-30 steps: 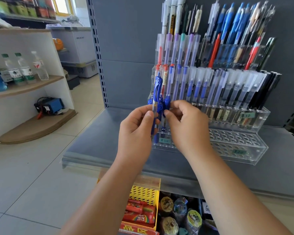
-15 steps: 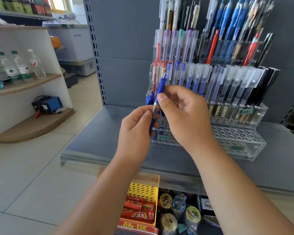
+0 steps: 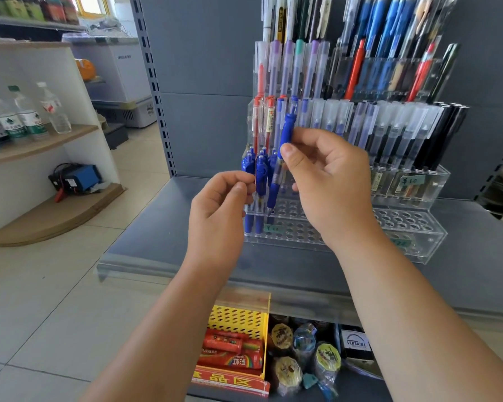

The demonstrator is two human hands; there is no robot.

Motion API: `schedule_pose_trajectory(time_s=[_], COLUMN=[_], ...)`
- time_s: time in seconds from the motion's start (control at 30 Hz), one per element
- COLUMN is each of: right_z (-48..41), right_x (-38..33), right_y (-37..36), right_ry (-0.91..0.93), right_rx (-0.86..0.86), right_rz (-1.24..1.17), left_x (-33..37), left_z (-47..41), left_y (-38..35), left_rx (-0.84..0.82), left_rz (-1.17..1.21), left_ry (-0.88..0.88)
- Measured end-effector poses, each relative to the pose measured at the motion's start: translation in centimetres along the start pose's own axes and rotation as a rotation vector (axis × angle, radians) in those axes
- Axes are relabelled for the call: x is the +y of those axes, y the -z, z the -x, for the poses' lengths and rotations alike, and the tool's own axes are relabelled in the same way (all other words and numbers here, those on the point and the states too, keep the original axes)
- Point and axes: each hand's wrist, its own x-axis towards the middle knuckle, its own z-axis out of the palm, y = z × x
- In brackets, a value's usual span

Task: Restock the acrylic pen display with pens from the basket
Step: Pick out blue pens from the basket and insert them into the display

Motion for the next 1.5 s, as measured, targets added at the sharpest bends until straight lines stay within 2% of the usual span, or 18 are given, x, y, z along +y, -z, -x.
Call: schedule_pose_trajectory(time_s=[0.67, 0.93, 1.27, 1.4, 1.5], right_z=[0.5, 1.1, 2.0, 3.3, 5.5], right_x=[1.8, 2.2, 2.3, 1.6, 0.5], right_y=[-1.0, -0.9, -0.9, 0.1, 1.3], right_ry=[-0.061, -0.077, -0.136, -0.045, -0.004], right_rx=[-0.004, -0.072, -0.111, -0.073, -0.129], right_rz=[0.209, 0.358, 0.413, 0.511, 0.605], left_x=[0.1, 0.1, 0.0, 0.3, 0.6], left_z=[-0.1, -0.4, 0.1, 1.4, 3.0], left_y=[0.1, 0.2, 0.1, 0.2, 0.7], left_rx=[-0.009, -0.004, -0.012, -0.085, -0.135], left_rz=[-0.033, -0.025, -0.050, -0.102, -0.241], left_ry=[0.030, 0.038, 0.046, 0.043, -0.013])
